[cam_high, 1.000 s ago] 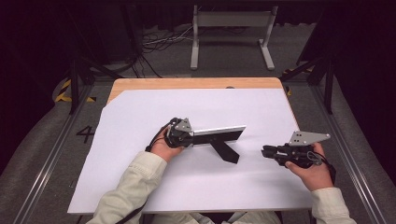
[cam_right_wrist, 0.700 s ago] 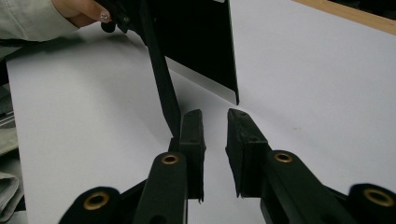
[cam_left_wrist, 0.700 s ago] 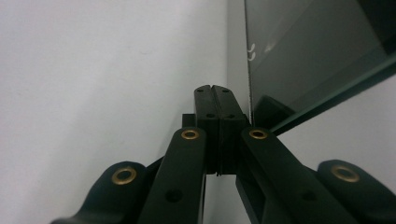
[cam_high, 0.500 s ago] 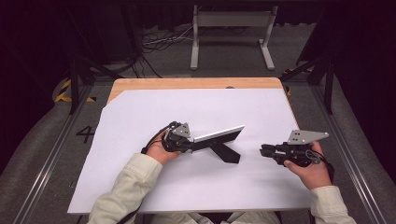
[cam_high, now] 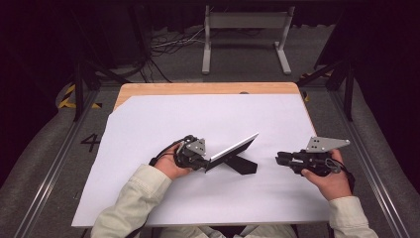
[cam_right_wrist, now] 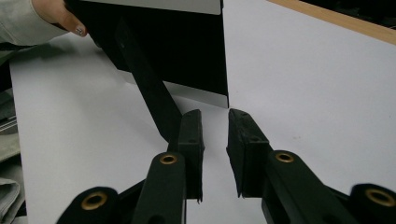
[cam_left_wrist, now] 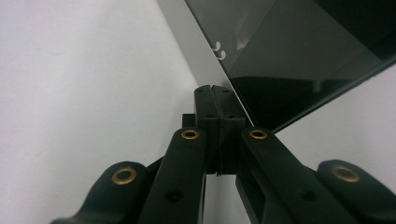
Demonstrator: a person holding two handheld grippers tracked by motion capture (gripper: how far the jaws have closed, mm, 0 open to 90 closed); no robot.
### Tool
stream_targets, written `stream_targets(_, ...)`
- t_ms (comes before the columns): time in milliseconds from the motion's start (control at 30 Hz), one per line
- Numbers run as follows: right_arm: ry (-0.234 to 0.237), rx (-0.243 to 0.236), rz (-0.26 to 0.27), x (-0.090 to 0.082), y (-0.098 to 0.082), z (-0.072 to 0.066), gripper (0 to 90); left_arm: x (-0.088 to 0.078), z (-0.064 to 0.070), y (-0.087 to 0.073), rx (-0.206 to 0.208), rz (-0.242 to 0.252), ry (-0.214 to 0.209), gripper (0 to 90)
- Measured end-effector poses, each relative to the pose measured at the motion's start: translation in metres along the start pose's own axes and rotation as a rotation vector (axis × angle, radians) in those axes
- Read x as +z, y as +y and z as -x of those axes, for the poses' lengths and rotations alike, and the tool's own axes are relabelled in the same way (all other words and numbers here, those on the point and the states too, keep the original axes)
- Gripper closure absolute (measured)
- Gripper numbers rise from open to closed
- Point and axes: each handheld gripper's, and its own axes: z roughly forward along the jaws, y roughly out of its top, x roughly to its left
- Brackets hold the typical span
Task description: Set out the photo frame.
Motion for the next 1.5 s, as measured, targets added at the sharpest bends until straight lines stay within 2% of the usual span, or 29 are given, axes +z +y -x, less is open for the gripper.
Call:
stream_targets(367, -0.003, -0.003, 0.007, -0.001, 0.001, 0.0, 75.2, -0.001, 0.01, 0.006, 0.039, -0.04, -0.052, 90.0)
stream_targets(433, -0.005, -0.003, 0.006, -0.001, 0.001, 0.0, 75.1, -0.001, 0.011, 0.005, 0.041, -0.048, -0.065, 90.0)
stream_targets(533, -0.003, -0.002, 0.007, -0.001, 0.001, 0.0, 75.0, 0.001, 0.014, 0.004, 0.036, -0.075, -0.11, 90.0)
stream_targets(667, -0.002, -0.001, 0.007, 0.0, 0.001, 0.0, 74.6, 0.004, 0.017, 0.005, 0.059, -0.09, -0.134, 90.0)
stream_targets(867, -0.001, 0.001, 0.009, -0.001, 0.001, 0.001, 74.5, 0.006, 0.022, 0.007, 0.068, -0.096, -0.162, 90.0)
stream_targets(1033, 0.001, 0.001, 0.01, -0.001, 0.001, 0.001, 74.3, 0.009, 0.027, 0.01, 0.092, -0.105, -0.189, 90.0)
stream_targets(1300, 0.004, 0.006, 0.01, -0.001, 0.0, 0.001, 74.1, 0.016, 0.04, 0.02, 0.174, -0.114, -0.233, 90.0)
stream_targets(1500, 0.002, 0.005, 0.012, -0.002, 0.001, 0.001, 74.1, 0.025, 0.049, 0.028, 0.198, -0.106, -0.262, 90.0)
